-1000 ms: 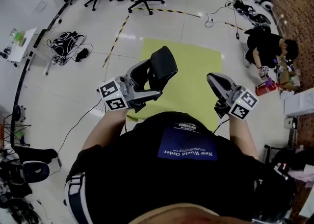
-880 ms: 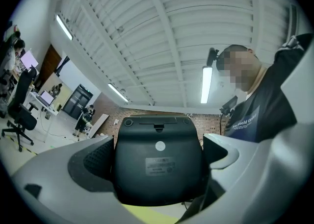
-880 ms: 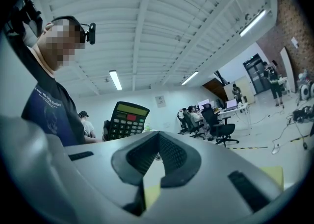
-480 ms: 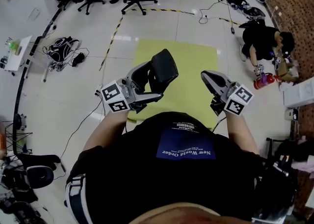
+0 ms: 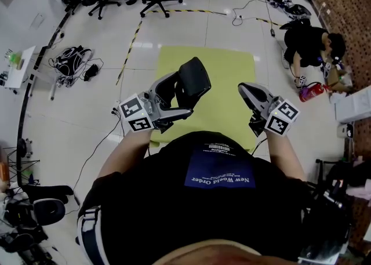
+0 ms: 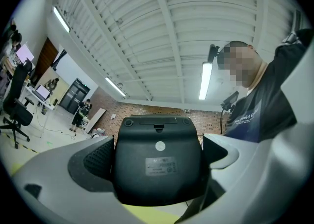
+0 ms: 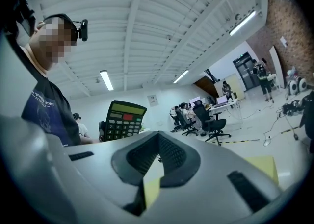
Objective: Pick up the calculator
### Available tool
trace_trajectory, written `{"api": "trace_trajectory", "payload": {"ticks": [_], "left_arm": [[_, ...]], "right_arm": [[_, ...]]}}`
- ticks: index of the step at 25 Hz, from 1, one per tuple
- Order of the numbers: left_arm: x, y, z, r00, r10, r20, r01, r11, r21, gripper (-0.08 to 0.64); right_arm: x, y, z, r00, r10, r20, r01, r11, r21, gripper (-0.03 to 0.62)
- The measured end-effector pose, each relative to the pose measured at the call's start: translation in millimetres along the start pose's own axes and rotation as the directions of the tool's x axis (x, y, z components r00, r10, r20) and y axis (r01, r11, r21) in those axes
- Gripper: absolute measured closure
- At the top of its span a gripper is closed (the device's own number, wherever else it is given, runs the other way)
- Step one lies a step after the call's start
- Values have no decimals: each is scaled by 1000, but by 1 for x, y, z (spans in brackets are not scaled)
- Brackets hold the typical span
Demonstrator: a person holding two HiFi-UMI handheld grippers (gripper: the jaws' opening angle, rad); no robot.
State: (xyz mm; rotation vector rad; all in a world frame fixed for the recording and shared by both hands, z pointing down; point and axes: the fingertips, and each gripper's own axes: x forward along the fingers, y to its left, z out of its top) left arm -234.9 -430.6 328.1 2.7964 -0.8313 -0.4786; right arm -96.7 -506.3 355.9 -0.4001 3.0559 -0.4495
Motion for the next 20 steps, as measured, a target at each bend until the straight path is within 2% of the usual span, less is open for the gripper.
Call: {"api": "trace_trajectory", "payload": {"ticks": [20], "left_arm": [[2,1,4,1000,-1,5,1,1000,8,-14]], "right_arm": [[0,6,4,1000,16,-4,-16,999,-31,609]]}}
